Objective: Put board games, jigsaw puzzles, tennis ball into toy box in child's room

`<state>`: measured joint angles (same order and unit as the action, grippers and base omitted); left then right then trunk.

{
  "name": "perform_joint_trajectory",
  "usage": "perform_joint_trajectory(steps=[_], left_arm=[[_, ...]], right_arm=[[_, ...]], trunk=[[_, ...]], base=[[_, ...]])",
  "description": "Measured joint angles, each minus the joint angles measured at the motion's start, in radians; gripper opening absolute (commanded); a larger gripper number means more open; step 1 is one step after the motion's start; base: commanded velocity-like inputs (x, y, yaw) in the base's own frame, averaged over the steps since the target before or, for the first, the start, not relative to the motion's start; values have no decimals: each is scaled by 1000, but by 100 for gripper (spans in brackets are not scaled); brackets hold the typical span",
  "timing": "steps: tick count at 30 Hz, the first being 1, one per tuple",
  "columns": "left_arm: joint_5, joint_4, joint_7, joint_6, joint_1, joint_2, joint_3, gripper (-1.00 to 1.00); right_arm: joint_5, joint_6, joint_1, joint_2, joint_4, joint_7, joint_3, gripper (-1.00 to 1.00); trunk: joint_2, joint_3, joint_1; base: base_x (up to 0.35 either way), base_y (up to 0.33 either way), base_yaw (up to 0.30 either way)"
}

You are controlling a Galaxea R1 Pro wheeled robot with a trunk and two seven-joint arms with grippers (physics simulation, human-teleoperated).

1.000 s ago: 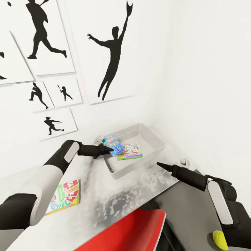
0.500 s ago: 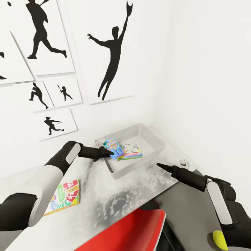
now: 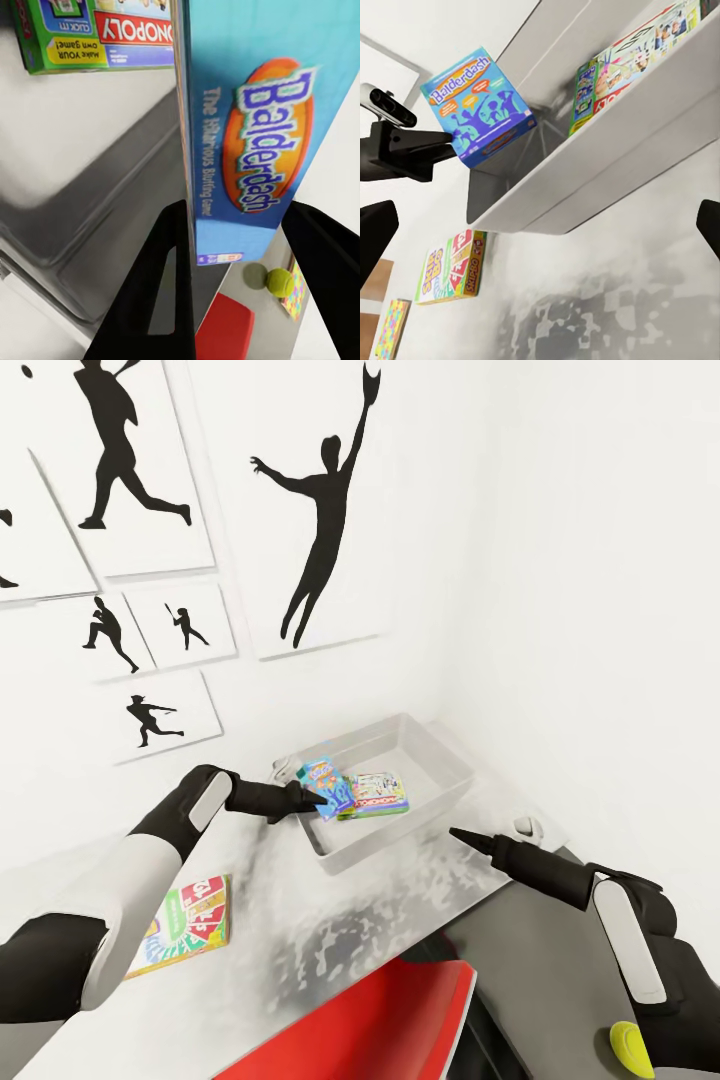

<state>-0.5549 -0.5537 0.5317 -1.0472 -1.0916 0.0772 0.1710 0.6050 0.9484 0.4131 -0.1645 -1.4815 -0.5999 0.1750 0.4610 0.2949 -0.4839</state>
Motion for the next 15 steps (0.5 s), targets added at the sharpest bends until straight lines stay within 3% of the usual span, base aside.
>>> perform_joint_trajectory(steps=[1, 6, 7, 15], left_arm=[[0, 0, 0, 0, 0, 0, 0, 100], [-1, 0, 2, 0, 0, 0, 0, 100], [-25, -1, 4, 0, 0, 0, -2, 100], [-27, -1, 4, 0, -1, 0, -2, 100]], right_arm=[[0, 0, 0, 0, 0, 0, 0, 100], [0, 0, -1, 0, 0, 0, 0, 100], [0, 0, 0, 0, 0, 0, 0, 100], [0, -1, -1, 0, 0, 0, 0, 100]], trunk=[[0, 0, 0], [0, 0, 0], [0, 0, 0], [0, 0, 0]], base=[[0, 0, 0], [0, 0, 0], [0, 0, 0], [0, 0, 0]])
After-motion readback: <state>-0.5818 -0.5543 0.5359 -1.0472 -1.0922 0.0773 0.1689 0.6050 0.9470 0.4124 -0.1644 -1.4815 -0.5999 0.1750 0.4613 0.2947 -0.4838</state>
